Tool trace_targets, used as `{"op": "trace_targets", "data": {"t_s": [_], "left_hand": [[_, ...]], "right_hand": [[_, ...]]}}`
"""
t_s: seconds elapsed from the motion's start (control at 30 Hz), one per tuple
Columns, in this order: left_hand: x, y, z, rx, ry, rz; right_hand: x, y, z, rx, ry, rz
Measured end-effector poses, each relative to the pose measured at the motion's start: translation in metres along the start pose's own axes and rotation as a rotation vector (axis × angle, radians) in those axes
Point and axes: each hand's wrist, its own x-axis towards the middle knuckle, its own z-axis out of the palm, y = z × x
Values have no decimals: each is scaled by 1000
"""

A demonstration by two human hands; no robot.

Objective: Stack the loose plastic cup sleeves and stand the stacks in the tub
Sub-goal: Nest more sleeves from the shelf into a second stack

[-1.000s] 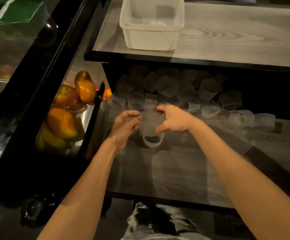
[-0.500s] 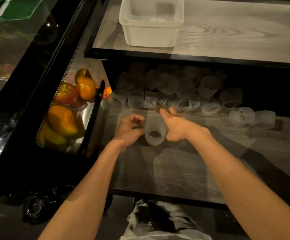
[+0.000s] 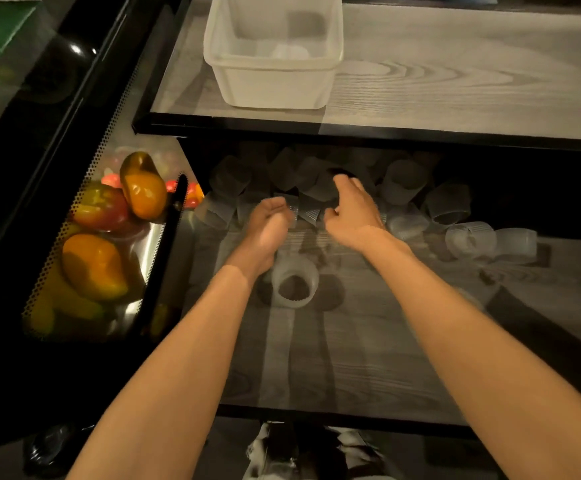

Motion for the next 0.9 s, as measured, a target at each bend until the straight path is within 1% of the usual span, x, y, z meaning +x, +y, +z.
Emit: {"op": "trace_targets", "data": {"t_s": [0.1,0.23,0.3,0.43,0.5,0.57,0.63,0.73,0.77,0.83,0.9], "left_hand": [[13,13,14,-74,11,-67],[17,19,21,-193,-56,-127],[14,19,20,-273,-48,-152],[3,20,11,-444,7,-189],[-4,22,5,-437,2,-179],[-10,21,-2,-417,4,-155],[-14,18,-12,-400,-25,-120],[-22,10,-32,-339,-170,-71],[-24,7,-40,-325,-229,-62],[-30,2,-54,-260,-357,-42],[-36,-2,-65,-131,-452,-37]], "right_hand": [[10,-3,-3,10,-19,22],[17,-4,-3,64,-105,40],[17,-5,-5,109,-114,60],[14,-7,-4,266,-85,123],[12,-6,-1,373,-41,113],[6,-5,3,546,11,103],[-2,-3,5,661,7,94],[-16,3,6,752,-61,84],[-20,7,6,768,-108,85],[-29,13,1,810,-290,106],[-39,17,-1,778,-479,108]]}}
